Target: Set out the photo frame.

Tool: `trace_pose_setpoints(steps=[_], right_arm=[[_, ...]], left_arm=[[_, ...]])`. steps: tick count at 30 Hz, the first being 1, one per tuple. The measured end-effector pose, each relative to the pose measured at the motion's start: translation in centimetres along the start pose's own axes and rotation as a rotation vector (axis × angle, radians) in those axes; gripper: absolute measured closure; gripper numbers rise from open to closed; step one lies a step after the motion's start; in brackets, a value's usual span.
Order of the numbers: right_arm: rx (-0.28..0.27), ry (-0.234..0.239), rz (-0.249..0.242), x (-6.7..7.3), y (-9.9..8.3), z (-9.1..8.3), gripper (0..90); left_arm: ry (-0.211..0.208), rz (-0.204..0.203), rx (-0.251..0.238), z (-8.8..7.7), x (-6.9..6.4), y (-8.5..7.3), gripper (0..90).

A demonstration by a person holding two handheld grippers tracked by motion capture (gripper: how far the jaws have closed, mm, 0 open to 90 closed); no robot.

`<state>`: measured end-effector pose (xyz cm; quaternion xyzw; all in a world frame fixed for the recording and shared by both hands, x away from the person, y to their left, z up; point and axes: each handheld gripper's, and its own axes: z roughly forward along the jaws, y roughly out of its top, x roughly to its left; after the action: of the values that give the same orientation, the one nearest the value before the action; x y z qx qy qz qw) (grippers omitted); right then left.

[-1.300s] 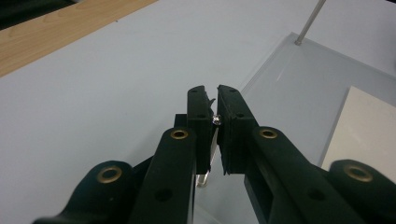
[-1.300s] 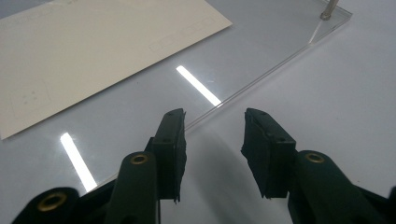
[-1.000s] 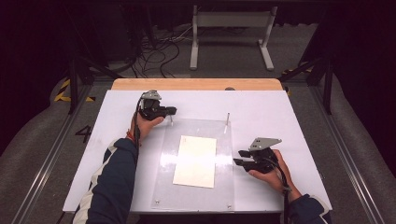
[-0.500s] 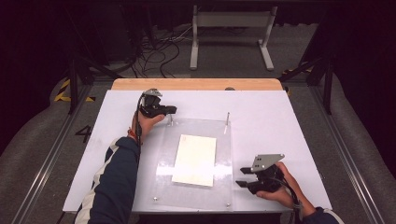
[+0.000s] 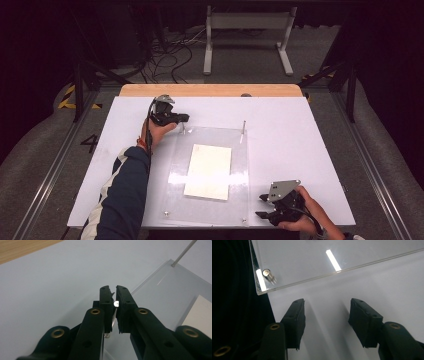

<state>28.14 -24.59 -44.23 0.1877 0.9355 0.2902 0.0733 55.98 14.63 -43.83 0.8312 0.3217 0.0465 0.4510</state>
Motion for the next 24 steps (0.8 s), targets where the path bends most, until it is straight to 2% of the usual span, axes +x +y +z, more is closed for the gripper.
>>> trace_pose_setpoints(steps=[4,6,15,19,22,23,24], right_arm=[[0.031,-0.014,-0.03,0.6,0.5,0.1,40.2],[0.037,-0.02,-0.033,0.8,0.6,0.2,38.4],[0.042,-0.049,-0.02,0.9,0.9,0.4,29.9],[0.044,-0.045,-0.025,1.0,1.1,0.6,30.9],[0.041,-0.036,-0.021,1.1,1.2,0.7,31.1],[0.044,-0.038,-0.02,1.1,1.2,0.7,32.2],[0.044,-0.025,-0.022,1.1,1.3,0.7,39.2]], left_arm=[[-0.001,0.005,-0.001,0.0,0.1,0.0,84.4],[-0.007,-0.015,0.001,0.0,0.0,-0.1,84.3],[-0.006,-0.015,0.003,0.1,0.1,0.0,84.3],[0.001,-0.01,0.003,0.1,0.2,0.0,84.4],[0.0,-0.021,0.001,0.2,0.2,0.0,84.5],[-0.001,-0.022,0.001,0.2,0.2,0.0,84.5],[-0.004,-0.029,-0.001,0.2,0.2,-0.1,84.5]])
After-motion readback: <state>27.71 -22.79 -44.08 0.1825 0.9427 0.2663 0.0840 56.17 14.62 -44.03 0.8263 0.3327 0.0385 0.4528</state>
